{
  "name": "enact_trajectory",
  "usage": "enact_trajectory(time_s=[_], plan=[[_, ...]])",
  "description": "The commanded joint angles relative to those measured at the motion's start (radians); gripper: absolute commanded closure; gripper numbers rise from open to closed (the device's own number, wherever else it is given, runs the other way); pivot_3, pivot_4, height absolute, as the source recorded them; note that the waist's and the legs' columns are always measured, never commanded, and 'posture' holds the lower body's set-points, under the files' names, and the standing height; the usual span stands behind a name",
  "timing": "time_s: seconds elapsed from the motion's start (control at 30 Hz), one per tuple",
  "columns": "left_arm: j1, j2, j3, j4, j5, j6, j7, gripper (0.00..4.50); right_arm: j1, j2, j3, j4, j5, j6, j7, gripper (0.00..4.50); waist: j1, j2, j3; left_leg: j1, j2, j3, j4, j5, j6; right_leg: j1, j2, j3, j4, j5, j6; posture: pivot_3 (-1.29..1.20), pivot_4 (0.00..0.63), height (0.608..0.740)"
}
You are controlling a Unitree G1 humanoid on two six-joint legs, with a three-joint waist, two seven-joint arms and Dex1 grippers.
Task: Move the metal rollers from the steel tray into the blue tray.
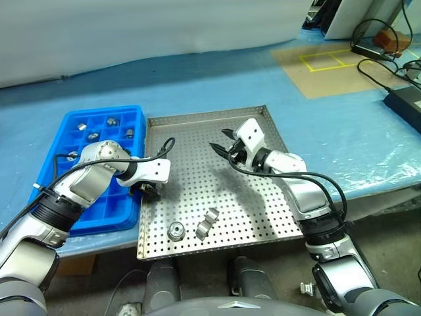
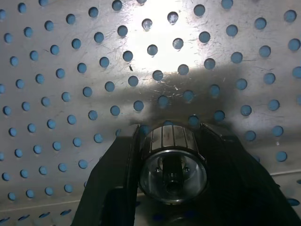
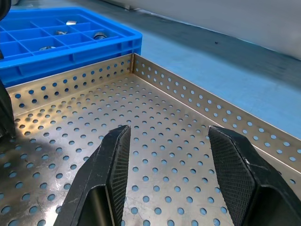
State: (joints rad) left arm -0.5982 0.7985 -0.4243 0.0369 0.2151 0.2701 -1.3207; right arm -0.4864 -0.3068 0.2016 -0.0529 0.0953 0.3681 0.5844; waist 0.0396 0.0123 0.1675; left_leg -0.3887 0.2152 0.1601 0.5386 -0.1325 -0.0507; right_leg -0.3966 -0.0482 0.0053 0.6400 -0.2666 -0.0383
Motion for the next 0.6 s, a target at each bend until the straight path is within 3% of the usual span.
enact_trajectory(time_s=[0.03,0.6], plan=[[0.017,0.0,0.023,-0.004,-0.01,0.006,0.021,2.83,-0.023,0.004,-0.009,-0.008,-0.002,-0.024,0.001,1.79,0.003,0.0,0.0,-0.001,0.0,0.0,0.0,0.0,0.0,-0.001,0.0,0.0,0.0,0.0,0.0,-0.1,0.15,0.74],[0.046,-0.122,0.162,-0.067,-0.203,0.045,0.144,2.83,-0.04,-0.005,-0.018,0.006,0.003,-0.039,0.01,1.79,0.003,-0.003,0.002,-0.015,-0.001,-0.005,0.002,-0.001,0.001,-0.009,-0.001,-0.006,0.0,0.003,0.004,-0.08,0.15,0.74]])
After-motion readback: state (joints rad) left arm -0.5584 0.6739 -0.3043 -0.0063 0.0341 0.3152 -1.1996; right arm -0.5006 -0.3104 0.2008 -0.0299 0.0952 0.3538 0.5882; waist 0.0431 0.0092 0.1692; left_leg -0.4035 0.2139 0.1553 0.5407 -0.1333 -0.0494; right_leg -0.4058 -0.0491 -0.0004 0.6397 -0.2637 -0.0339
